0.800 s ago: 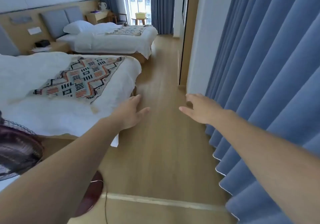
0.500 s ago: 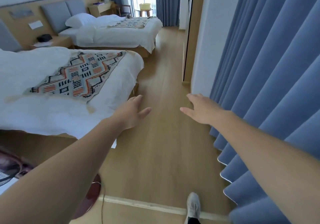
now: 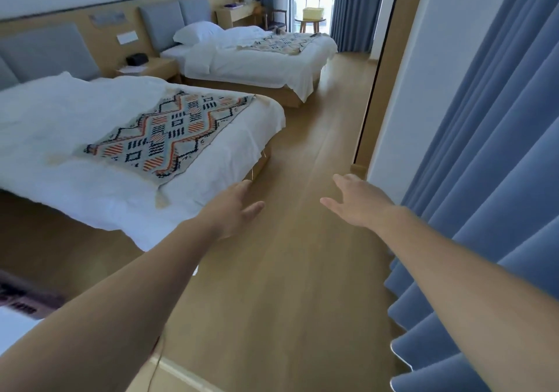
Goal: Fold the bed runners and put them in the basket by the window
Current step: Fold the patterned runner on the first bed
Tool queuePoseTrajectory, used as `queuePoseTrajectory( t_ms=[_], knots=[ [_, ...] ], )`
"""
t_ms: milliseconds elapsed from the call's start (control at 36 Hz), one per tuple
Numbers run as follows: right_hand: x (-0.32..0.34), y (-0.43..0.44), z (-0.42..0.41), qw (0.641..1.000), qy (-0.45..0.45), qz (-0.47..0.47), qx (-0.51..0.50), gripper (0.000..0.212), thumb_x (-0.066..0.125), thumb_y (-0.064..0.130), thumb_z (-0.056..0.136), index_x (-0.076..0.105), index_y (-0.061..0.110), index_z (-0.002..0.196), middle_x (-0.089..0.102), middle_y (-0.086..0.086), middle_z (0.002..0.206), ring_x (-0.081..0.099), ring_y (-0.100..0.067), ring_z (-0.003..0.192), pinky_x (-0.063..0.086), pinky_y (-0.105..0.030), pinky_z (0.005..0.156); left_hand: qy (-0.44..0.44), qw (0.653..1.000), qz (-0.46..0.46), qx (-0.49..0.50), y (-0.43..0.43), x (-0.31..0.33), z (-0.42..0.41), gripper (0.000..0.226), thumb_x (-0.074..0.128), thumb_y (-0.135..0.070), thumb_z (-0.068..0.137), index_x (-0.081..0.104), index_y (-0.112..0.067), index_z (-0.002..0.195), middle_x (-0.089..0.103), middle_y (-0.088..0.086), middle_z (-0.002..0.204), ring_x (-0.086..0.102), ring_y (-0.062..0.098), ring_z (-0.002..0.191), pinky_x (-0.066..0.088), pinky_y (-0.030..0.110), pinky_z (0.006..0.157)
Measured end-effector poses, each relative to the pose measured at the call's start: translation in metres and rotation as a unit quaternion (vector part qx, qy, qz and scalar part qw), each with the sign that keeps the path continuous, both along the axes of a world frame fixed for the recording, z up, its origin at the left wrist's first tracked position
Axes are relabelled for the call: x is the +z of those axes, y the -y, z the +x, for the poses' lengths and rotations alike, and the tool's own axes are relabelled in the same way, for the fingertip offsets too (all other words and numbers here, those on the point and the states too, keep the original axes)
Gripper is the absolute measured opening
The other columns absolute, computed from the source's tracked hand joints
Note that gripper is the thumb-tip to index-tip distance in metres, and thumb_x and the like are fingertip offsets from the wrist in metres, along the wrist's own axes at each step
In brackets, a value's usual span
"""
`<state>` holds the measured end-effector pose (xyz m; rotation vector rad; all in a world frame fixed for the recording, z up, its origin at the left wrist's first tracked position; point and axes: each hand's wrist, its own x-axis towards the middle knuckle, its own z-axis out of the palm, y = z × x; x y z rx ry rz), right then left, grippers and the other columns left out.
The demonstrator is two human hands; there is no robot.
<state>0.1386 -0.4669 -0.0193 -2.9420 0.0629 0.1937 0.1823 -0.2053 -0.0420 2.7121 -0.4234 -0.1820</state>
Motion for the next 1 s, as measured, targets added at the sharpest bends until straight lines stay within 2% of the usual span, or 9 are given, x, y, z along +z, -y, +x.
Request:
queuePoseTrajectory(
  t_ms=[167,444,667,778,889,1000],
  knots=[
    [0.000,0.008,0.036,1.000,-0.004,0.013,0.024,0.063,0.041,0.058,0.095,0.031,0.021,0.145,0.036,-0.007,0.148,0.043,-0.029,0.130,0.041,-0.044,0.101,0.003,1.000,-0.007,0.019,0.011,0.007,0.027,0.069,0.048,-0.048,0.094,0.024,-0.013,0.149,0.034,0.008,0.151,0.034,0.023,0.137,0.027,0.031,0.108],
    [-0.009,0.021,0.124,0.999,-0.021,0.003,0.042,0.062,0.042,0.054,0.096,0.032,0.019,0.145,0.036,-0.007,0.149,0.042,-0.028,0.132,0.039,-0.042,0.102,-0.003,0.999,-0.011,0.034,0.025,-0.005,0.113,0.071,0.047,-0.049,0.095,0.022,-0.013,0.150,0.030,0.007,0.154,0.031,0.023,0.140,0.026,0.033,0.110],
    [-0.016,0.025,0.247,0.999,-0.021,-0.019,0.046,0.060,0.043,0.054,0.095,0.034,0.019,0.143,0.037,-0.007,0.147,0.043,-0.029,0.131,0.040,-0.041,0.100,-0.031,0.998,-0.037,0.046,0.028,-0.024,0.231,0.072,0.047,-0.050,0.094,0.019,-0.014,0.151,0.025,0.004,0.156,0.027,0.020,0.142,0.023,0.032,0.112],
    [-0.013,0.021,0.315,0.998,-0.026,-0.022,0.053,0.063,0.043,0.054,0.096,0.029,0.019,0.147,0.034,-0.008,0.150,0.040,-0.027,0.134,0.039,-0.041,0.102,-0.031,0.997,-0.038,0.056,0.022,-0.026,0.297,0.072,0.047,-0.051,0.094,0.020,-0.016,0.150,0.026,0.003,0.156,0.027,0.020,0.142,0.023,0.033,0.113],
    [-0.017,0.017,0.376,0.998,-0.026,-0.030,0.057,0.062,0.043,0.055,0.095,0.032,0.019,0.144,0.038,-0.007,0.146,0.043,-0.027,0.130,0.043,-0.042,0.099,-0.032,0.997,-0.030,0.064,0.016,-0.028,0.357,0.072,0.047,-0.051,0.094,0.020,-0.016,0.150,0.025,0.002,0.157,0.026,0.019,0.142,0.023,0.034,0.114],
    [-0.023,0.017,0.423,0.996,-0.045,-0.042,0.065,0.062,0.042,0.055,0.095,0.030,0.020,0.145,0.032,-0.007,0.151,0.040,-0.028,0.133,0.042,-0.042,0.099,-0.036,0.997,-0.025,0.069,0.013,-0.034,0.404,0.072,0.047,-0.051,0.094,0.020,-0.016,0.150,0.025,0.002,0.157,0.025,0.018,0.143,0.022,0.033,0.114]
  ],
)
